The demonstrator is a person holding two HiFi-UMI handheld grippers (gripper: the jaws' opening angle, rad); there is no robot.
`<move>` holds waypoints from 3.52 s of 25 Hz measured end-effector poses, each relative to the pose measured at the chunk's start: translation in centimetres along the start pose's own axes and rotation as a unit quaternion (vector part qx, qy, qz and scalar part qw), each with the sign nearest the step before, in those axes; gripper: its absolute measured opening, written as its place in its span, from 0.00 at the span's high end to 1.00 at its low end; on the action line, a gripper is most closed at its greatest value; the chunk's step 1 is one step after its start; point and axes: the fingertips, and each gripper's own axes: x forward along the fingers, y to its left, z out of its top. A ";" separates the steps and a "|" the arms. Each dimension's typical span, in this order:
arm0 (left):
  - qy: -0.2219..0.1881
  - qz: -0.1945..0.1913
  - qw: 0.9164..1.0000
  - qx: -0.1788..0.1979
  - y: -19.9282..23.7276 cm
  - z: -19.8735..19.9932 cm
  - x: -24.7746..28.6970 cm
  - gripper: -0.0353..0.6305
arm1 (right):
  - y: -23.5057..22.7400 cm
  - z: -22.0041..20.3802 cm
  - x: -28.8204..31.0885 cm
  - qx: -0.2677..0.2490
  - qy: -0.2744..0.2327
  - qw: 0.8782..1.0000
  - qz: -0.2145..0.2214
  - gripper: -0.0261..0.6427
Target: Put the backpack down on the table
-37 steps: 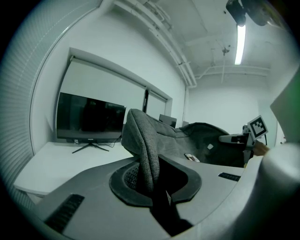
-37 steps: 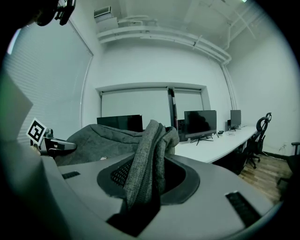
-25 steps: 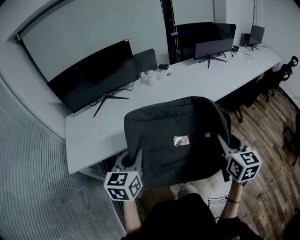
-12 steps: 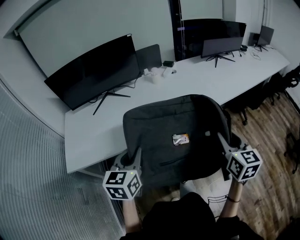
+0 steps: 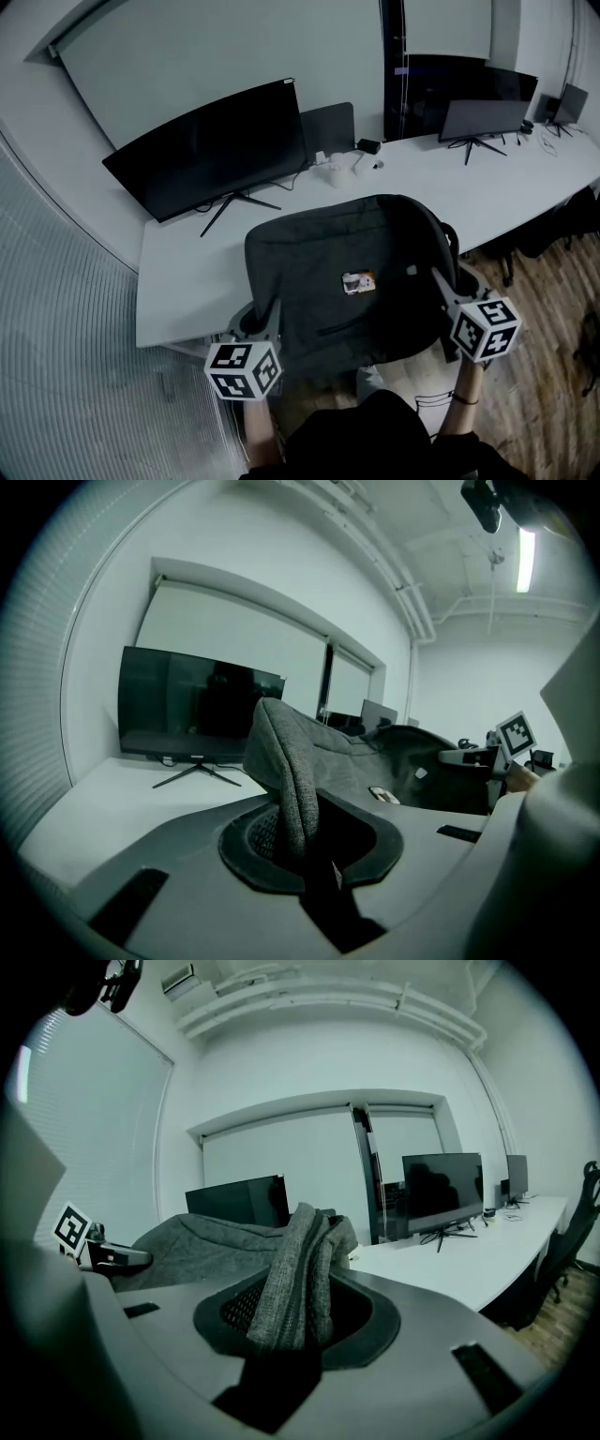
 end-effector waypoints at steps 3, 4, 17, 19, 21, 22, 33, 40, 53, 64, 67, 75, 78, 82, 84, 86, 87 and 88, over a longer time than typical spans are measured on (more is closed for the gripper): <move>-0.001 0.012 1.000 -0.009 0.6 0.9 1.7 0.87 | -1.0 1.1 2.5 -0.005 0.004 1.000 0.013 0.78; -0.001 0.016 1.000 -0.011 0.7 1.1 2.2 0.87 | -1.3 1.3 3.2 -0.005 0.004 1.000 0.018 0.78; -0.011 0.058 0.998 -0.022 1.8 5.0 8.2 0.87 | -5.5 4.9 12.1 -0.005 0.000 0.997 0.074 0.78; -0.012 0.067 0.997 -0.023 2.4 5.1 8.8 0.87 | -5.6 5.1 13.5 -0.005 0.000 0.996 0.084 0.78; -0.012 0.076 0.997 -0.022 3.2 5.2 9.7 0.87 | -5.7 5.1 15.1 -0.006 0.001 0.996 0.091 0.78; -0.010 0.080 0.997 -0.021 3.6 5.2 10.1 0.87 | -5.7 5.1 16.0 -0.006 0.003 0.996 0.094 0.78; 0.040 0.093 0.994 -0.046 9.6 2.0 15.9 0.87 | -5.1 1.1 24.8 0.004 0.052 0.994 0.100 0.78; 0.078 0.077 0.992 -0.058 11.9 -1.2 19.7 0.86 | -5.6 -1.7 28.7 -0.006 0.085 0.993 0.085 0.78; 0.141 0.055 0.986 -0.075 13.7 -5.6 25.0 0.86 | -7.9 -6.1 32.6 -0.002 0.142 0.988 0.068 0.78; 0.179 0.072 0.976 -0.105 15.1 -7.7 26.1 0.79 | -9.6 -8.5 34.0 0.009 0.181 0.982 0.061 0.77; 0.185 0.080 0.973 -0.113 15.6 -8.3 26.3 0.75 | -9.9 -8.9 34.2 0.010 0.189 0.980 0.058 0.76; 0.192 0.094 0.967 -0.138 16.4 -9.5 26.4 0.69 | -10.7 -9.9 34.6 0.012 0.206 0.977 0.044 0.74; 0.195 0.101 0.965 -0.141 16.5 -9.6 26.4 0.67 | -11.1 -10.3 34.6 0.012 0.212 0.977 0.034 0.71; 0.200 0.116 0.963 -0.138 16.8 -9.8 26.4 0.65 | -11.7 -10.3 34.7 0.002 0.211 0.977 0.016 0.65; 0.200 0.127 0.962 -0.138 17.0 -10.0 26.4 0.61 | -12.0 -10.3 34.7 -0.005 0.210 0.978 0.007 0.63; 0.198 0.138 0.961 -0.139 17.2 -9.9 26.2 0.57 | -12.2 -10.2 34.6 -0.011 0.206 0.978 -0.001 0.61; 0.194 0.143 0.961 -0.138 17.3 -9.8 26.0 0.56 | -12.3 -10.1 34.5 -0.012 0.203 0.979 -0.006 0.61; 0.189 0.148 0.961 -0.137 17.3 -9.7 25.8 0.56 | -12.4 -10.0 34.4 -0.013 0.199 0.980 -0.012 0.61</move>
